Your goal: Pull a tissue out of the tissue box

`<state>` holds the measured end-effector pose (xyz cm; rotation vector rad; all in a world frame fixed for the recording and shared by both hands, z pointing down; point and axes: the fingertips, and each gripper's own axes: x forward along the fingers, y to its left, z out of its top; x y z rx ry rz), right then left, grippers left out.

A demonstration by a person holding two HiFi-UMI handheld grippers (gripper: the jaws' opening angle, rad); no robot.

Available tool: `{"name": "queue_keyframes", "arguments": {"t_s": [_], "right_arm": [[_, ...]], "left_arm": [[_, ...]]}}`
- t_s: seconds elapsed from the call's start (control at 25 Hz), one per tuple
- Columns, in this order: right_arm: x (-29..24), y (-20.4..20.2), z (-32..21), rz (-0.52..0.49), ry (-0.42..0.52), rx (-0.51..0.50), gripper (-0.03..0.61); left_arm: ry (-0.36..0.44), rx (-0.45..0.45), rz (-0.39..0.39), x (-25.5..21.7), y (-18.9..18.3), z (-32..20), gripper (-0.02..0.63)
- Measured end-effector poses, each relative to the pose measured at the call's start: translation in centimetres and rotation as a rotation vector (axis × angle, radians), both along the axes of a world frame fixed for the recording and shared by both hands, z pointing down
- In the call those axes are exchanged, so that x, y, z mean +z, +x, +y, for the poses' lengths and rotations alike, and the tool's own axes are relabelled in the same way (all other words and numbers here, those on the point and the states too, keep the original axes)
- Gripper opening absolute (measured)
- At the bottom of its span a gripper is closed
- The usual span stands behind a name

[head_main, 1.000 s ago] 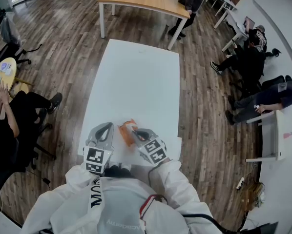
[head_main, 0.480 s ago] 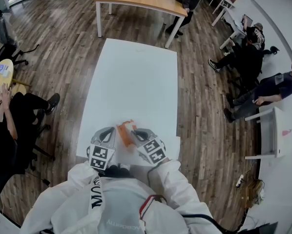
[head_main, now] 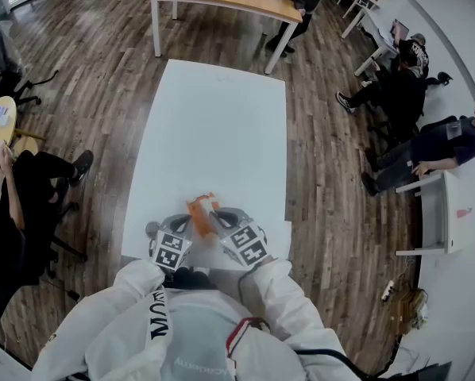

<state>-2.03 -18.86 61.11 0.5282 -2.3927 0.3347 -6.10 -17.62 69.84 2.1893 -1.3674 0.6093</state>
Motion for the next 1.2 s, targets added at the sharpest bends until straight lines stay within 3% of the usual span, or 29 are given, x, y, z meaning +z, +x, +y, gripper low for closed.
{"name": "queue_keyframes", "arguments": {"t_s": [0.36,0.52,1.2], "right_arm": [[-0.1,0.1,-0.3,0.01,-0.008,0.006,0.005],[-0.2,-0.1,-0.3,0.001,-0.014,0.01,0.005],[0.6,0.4,-1.0,-0.01,-0.012,0.023,0.005]], "left_arm": [[-0.055,0.036,0.028,2.5,1.8,-0.7,0.0],[-0.106,0.025,0.046,4.2,1.7,-0.6,0.0],[-0.177,-0.014,0.143,5.2,3.0,-2.7,0.0]]}}
